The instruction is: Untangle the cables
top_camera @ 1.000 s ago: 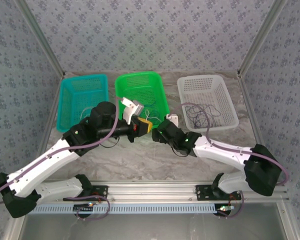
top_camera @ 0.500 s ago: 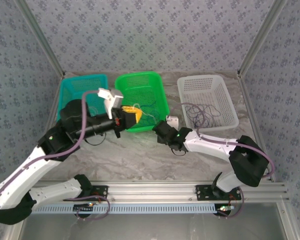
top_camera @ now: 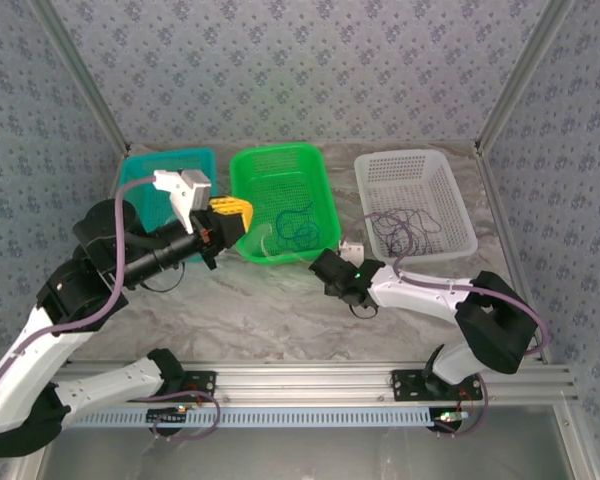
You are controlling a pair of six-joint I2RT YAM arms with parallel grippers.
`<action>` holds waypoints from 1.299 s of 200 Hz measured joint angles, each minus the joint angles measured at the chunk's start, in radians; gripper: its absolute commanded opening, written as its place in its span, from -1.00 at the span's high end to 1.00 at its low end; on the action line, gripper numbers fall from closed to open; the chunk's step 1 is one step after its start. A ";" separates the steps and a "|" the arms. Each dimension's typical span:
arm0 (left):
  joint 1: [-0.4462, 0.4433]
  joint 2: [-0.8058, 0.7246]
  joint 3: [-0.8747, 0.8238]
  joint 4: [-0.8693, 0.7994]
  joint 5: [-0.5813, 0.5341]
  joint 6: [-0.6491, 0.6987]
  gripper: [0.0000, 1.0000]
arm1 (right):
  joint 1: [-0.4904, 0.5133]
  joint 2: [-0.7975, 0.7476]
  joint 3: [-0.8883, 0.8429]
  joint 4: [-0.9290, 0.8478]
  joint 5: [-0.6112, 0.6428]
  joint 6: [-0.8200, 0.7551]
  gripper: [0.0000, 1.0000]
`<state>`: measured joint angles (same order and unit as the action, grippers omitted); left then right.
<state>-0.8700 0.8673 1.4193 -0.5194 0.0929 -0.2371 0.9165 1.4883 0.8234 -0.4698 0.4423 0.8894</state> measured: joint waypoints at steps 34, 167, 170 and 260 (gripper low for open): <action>0.008 -0.005 0.070 -0.056 -0.092 0.058 0.73 | -0.011 0.000 -0.026 -0.014 0.000 0.013 -0.23; 0.013 0.008 -0.212 -0.130 -0.164 -0.012 -0.04 | -0.017 -0.026 -0.034 0.037 -0.039 -0.077 -0.31; 0.013 0.008 -0.221 -0.134 -0.161 -0.016 -0.05 | -0.017 -0.026 -0.034 0.042 -0.040 -0.081 -0.31; 0.013 -0.106 -0.323 -0.132 -0.161 -0.117 -0.25 | -0.023 0.168 0.068 0.064 -0.061 -0.188 0.48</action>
<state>-0.8574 0.7612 1.0962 -0.6518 -0.0685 -0.3538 0.8940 1.6562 0.8909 -0.4053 0.3817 0.7013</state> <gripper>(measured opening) 0.621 0.303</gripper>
